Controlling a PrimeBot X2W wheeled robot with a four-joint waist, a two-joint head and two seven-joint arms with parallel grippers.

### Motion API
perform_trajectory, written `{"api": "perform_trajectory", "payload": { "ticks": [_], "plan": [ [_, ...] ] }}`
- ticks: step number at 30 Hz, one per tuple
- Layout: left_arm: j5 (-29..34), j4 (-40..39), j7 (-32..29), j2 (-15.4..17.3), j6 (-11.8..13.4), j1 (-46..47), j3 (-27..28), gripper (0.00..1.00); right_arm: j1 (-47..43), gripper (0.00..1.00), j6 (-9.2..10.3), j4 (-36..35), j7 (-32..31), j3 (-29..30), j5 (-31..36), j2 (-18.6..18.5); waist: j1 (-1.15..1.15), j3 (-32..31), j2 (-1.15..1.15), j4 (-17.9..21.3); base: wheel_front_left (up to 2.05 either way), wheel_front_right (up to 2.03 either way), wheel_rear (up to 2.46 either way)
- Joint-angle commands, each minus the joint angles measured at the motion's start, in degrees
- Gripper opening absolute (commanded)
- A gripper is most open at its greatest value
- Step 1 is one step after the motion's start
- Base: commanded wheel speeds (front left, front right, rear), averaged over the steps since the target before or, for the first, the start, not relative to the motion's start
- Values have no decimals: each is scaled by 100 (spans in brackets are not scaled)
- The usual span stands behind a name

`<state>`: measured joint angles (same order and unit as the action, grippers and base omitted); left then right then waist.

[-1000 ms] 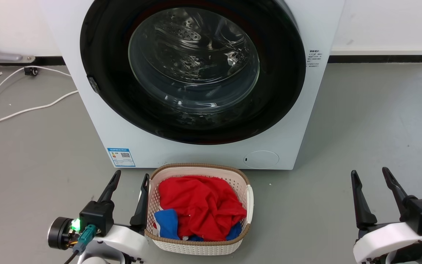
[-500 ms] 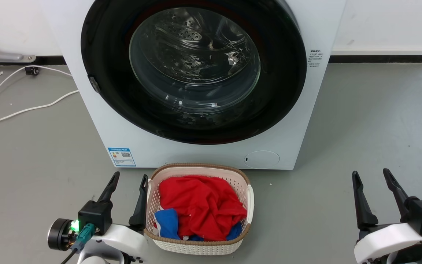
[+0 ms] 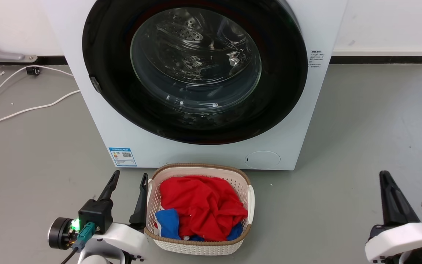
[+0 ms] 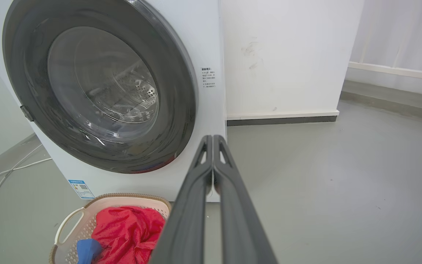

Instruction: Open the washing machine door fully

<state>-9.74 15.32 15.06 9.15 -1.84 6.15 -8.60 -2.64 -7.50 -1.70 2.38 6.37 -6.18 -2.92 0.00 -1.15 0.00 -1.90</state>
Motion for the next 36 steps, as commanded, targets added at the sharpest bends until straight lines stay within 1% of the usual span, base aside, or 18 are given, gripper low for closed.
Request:
{"api": "perform_trajectory", "payload": {
  "ticks": [1,7,13,14,16,17,18,22,25,29,31,36],
  "plan": [
    [26,1,17,-5,27,53,-6,100,21,0,1,38,10,87,-143,3,0,2,0,-6,0,0,0],
    [24,-15,16,-17,42,59,-6,100,247,0,1,416,17,486,-861,3,0,13,0,-25,0,0,0],
    [27,-85,16,-43,81,86,-15,100,795,0,1,1144,44,1012,-1977,3,0,95,0,-29,0,0,0],
    [29,-97,16,-50,80,100,-23,100,899,0,1,1294,39,1117,-2054,1,0,119,0,-36,0,0,0],
    [39,-142,16,-73,94,125,-35,100,1252,0,1,1614,-7,1339,-2669,0,0,200,0,-46,0,0,0],
    [39,-177,16,-77,94,143,-30,100,1396,0,1,1768,-55,1442,-2731,-21,0,263,0,-45,0,0,0],
    [40,-222,16,-82,113,159,-21,100,1643,0,1,1903,-82,1585,-3103,-16,0,334,0,-38,0,0,0],
    [56,-380,16,-119,135,272,-16,100,2449,0,1,2496,-449,1994,-4294,-11,0,689,0,-46,0,0,0],
    [84,-465,16,-139,112,453,-35,100,3134,0,0,2838,-846,2265,-5109,-143,0,1007,0,-120,0,0,0],
    [127,-547,16,-196,97,722,-74,100,3960,0,0,3370,-1526,2553,-5953,-360,0,1401,0,-228,0,0,0],
    [152,-586,16,-216,96,839,-82,100,4368,0,0,3677,-1888,2686,-6277,-489,0,1545,0,-282,0,0,0],
    [191,-667,16,-281,62,1075,-89,100,5319,0,0,4357,-2716,2776,-6685,-819,0,1832,0,-414,0,0,0]
  ]
}}
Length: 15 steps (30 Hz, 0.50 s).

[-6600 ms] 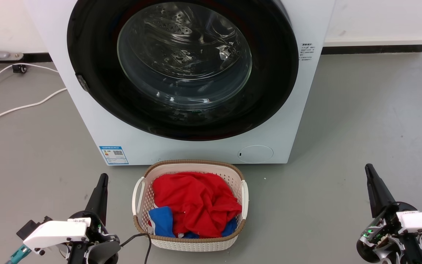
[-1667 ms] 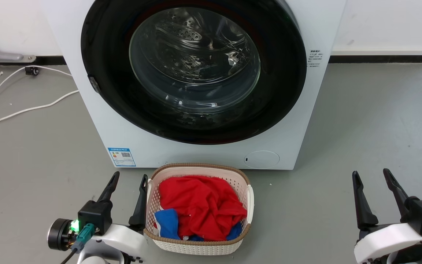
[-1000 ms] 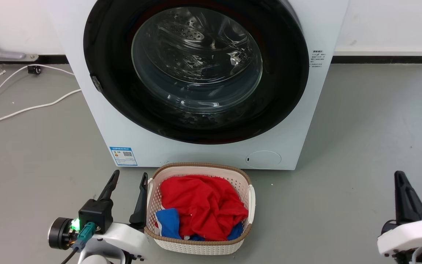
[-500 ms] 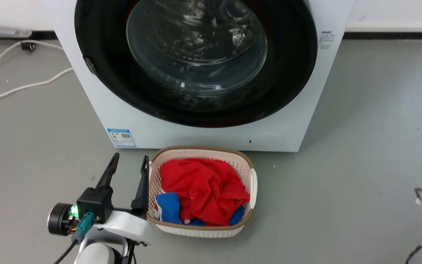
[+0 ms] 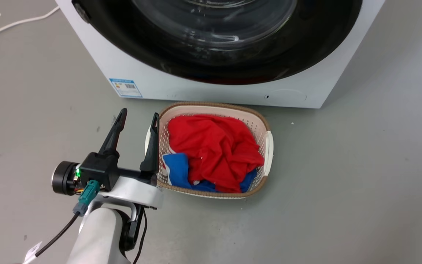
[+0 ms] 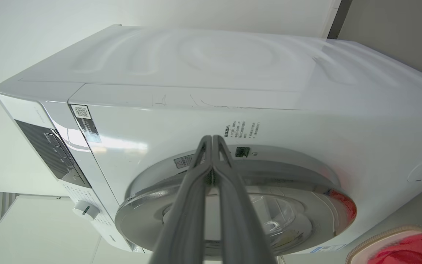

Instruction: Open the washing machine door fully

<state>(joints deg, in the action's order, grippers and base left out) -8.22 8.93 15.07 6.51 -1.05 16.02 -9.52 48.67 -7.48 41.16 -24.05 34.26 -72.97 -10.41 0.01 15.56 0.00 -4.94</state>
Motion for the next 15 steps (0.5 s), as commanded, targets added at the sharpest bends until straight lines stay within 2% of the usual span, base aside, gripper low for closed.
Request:
{"api": "perform_trajectory", "payload": {
  "ticks": [1,5,15],
  "plan": [
    [50,-43,15,-30,-19,124,7,100,366,0,-2,183,-203,-36,-24,-141,-1,211,0,-131,0,0,0],
    [78,-121,15,-76,-24,254,5,100,1134,0,-2,508,-709,-223,-7,-276,-1,420,0,-204,0,0,0],
    [135,-256,15,-185,-76,575,-47,100,2674,0,-2,1367,-1415,-899,802,-488,-1,923,0,-388,0,0,0]
  ]
}}
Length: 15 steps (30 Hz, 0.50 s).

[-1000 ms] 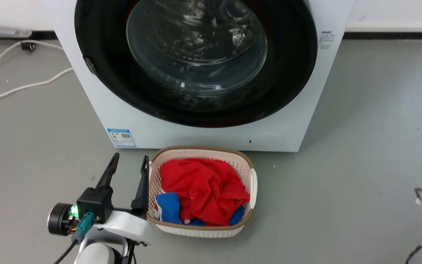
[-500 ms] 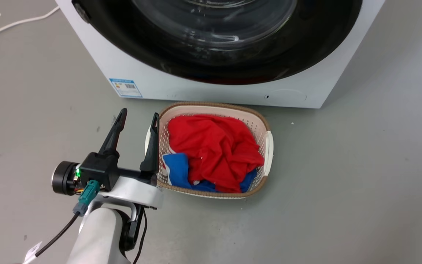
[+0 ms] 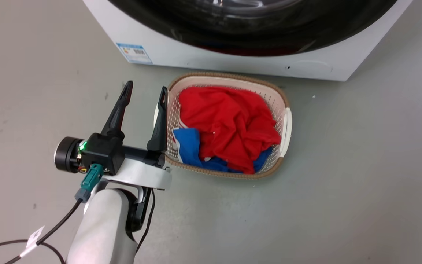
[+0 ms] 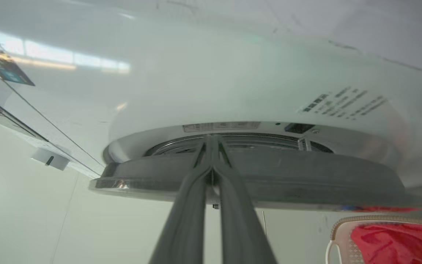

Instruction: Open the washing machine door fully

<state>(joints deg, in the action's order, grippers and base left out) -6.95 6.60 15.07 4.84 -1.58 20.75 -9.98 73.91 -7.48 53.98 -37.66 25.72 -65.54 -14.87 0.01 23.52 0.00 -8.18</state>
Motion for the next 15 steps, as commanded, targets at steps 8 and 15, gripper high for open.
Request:
{"api": "perform_trajectory", "payload": {
  "ticks": [8,15],
  "plan": [
    [14,-87,15,-97,-39,262,-61,100,864,0,-2,655,-187,-307,647,-111,-1,419,0,-192,0,0,0],
    [1,-142,15,-148,-43,354,-118,100,1362,0,-2,1140,-396,-418,1022,-157,-1,632,0,-279,0,0,0]
  ]
}}
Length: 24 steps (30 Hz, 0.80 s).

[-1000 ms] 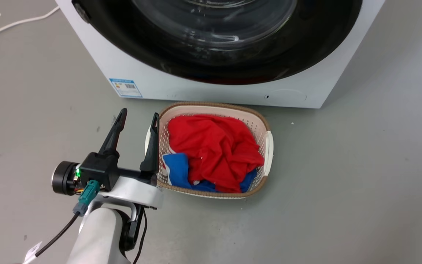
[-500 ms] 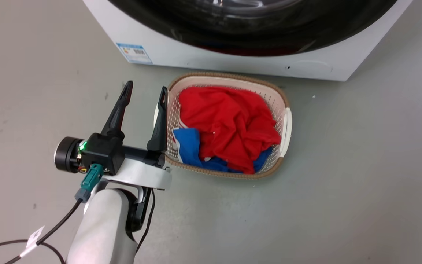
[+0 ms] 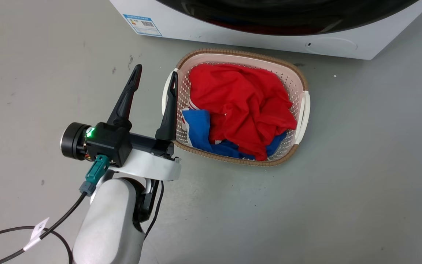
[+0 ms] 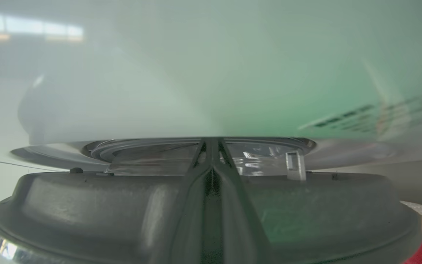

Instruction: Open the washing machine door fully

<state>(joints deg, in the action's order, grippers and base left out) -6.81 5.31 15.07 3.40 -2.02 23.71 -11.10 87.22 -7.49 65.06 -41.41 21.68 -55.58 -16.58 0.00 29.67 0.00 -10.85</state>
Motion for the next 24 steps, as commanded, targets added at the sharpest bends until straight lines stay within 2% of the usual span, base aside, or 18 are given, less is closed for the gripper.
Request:
{"api": "perform_trajectory", "payload": {
  "ticks": [1,13,18,24],
  "plan": [
    [-19,-18,15,-9,6,63,-7,100,87,0,0,101,-77,-23,46,-3,0,37,0,-18,0,0,0],
    [51,59,15,-37,27,45,6,100,239,0,-1,525,-734,-114,265,-39,0,-41,0,2,0,0,0],
    [112,138,15,-41,25,-128,35,100,-127,0,-1,498,-1017,-152,262,-8,0,-366,0,23,0,0,0],
    [169,256,15,-32,-20,-422,94,100,-908,0,-1,71,-1453,-262,142,170,0,-872,0,70,0,0,0]
  ]
}}
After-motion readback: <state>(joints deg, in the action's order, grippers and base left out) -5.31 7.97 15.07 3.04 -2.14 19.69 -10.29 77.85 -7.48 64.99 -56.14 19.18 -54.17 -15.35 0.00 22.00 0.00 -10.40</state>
